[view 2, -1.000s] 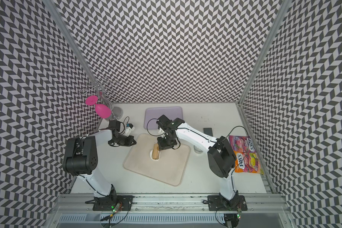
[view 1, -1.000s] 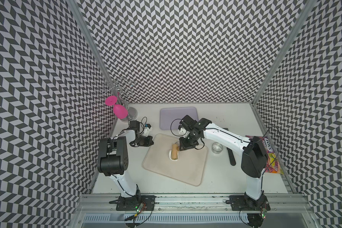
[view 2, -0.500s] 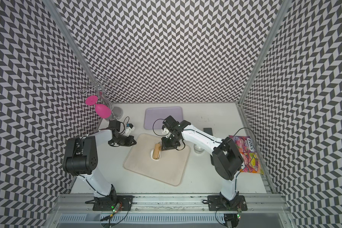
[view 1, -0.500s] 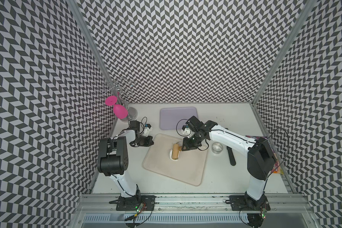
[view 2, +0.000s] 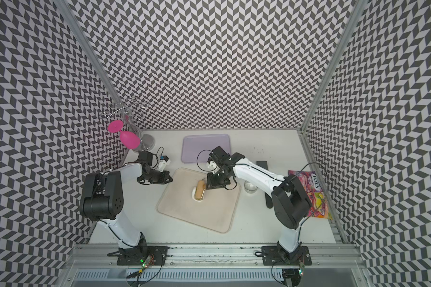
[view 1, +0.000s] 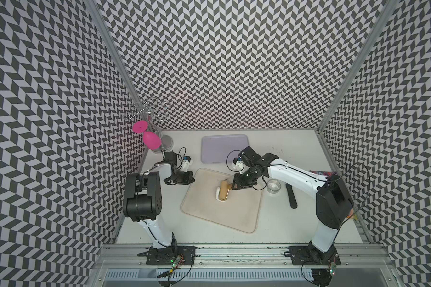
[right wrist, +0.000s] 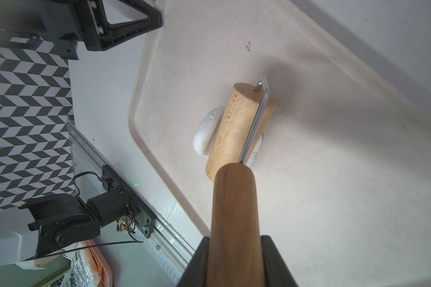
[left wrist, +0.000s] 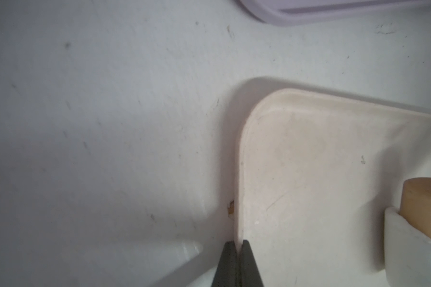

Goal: Roll out the dumpling wrappers from the dough
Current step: Flatten out the dough on the work surface.

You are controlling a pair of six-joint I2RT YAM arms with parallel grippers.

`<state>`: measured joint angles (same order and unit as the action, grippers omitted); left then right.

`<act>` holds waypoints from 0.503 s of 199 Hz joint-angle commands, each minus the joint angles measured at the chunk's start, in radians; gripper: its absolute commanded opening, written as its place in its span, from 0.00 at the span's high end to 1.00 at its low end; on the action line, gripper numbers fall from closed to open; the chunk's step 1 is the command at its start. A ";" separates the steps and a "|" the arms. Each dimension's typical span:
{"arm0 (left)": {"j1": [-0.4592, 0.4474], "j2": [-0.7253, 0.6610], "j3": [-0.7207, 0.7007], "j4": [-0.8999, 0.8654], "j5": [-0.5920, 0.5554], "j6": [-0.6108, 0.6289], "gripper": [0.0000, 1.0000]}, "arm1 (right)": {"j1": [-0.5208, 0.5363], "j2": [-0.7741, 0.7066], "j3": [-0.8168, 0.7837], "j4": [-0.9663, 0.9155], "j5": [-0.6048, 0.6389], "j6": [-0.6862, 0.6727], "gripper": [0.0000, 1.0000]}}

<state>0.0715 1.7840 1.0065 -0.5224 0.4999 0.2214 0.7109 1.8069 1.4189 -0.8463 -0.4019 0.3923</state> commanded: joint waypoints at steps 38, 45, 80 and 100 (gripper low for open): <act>0.002 0.003 -0.029 -0.022 -0.029 -0.011 1.00 | -0.056 0.038 -0.127 -0.304 0.329 0.006 1.00; 0.002 0.003 -0.031 -0.024 -0.029 -0.012 1.00 | -0.057 0.036 -0.130 -0.304 0.328 0.006 1.00; 0.002 0.002 -0.029 -0.024 -0.029 -0.010 1.00 | -0.064 0.024 -0.143 -0.303 0.334 0.008 1.00; 0.002 0.002 -0.029 -0.024 -0.027 -0.010 1.00 | -0.066 0.019 -0.150 -0.301 0.336 0.009 1.00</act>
<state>0.0715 1.7836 1.0027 -0.5175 0.4999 0.2146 0.6567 1.7416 1.3571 -0.9047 -0.3557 0.4034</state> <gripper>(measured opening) 0.067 0.309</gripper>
